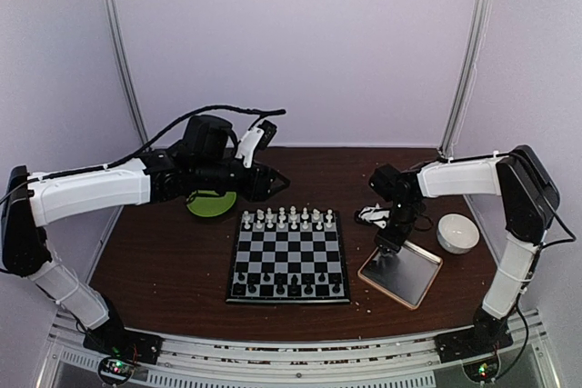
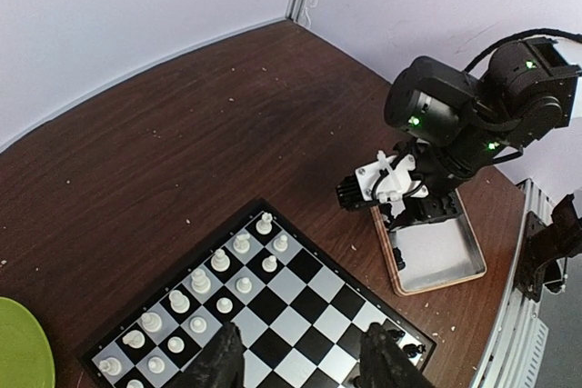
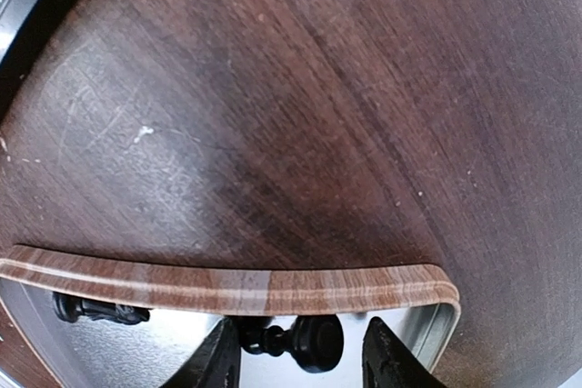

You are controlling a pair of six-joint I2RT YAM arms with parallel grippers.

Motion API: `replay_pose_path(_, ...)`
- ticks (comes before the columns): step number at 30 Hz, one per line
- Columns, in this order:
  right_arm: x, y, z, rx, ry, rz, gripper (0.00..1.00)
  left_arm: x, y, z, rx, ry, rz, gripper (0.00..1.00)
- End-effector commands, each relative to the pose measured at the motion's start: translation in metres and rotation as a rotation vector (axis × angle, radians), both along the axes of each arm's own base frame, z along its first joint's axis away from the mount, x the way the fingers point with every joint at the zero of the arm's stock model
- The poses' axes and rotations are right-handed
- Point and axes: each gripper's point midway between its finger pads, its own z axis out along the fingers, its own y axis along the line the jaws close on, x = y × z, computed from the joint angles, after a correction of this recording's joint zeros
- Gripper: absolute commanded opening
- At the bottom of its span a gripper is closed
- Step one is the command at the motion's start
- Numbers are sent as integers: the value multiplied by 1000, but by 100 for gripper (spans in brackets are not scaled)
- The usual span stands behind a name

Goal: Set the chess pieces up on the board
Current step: Pick up the knight from the storage box.

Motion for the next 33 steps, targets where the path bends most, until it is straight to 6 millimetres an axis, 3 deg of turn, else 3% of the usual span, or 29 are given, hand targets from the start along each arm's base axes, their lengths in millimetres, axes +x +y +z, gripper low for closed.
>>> replay_pose_path(1, -1, -14, 2, -60, -20, -17, 47, 2, -8, 6, -34, -22, -13, 44)
replay_pose_path(5, 5, -20, 7, -39, -21, -48, 46, 1, -8, 5, -31, -21, -13, 44)
replay_pose_path(14, 13, -14, 15, 38, -18, -76, 30, -1, -9, 4, -28, -22, -16, 45)
replay_pose_path(26, 13, -12, 8, 45, 14, -80, 21, -4, -9, 3, -26, -20, -19, 44)
replay_pose_path(29, 13, -12, 8, 43, 16, -79, 14, -4, -9, 1, -23, -22, -20, 44)
replay_pose_path(33, 16, -15, 8, 31, 14, -88, 17, -5, -10, 2, -21, -26, -26, 44)
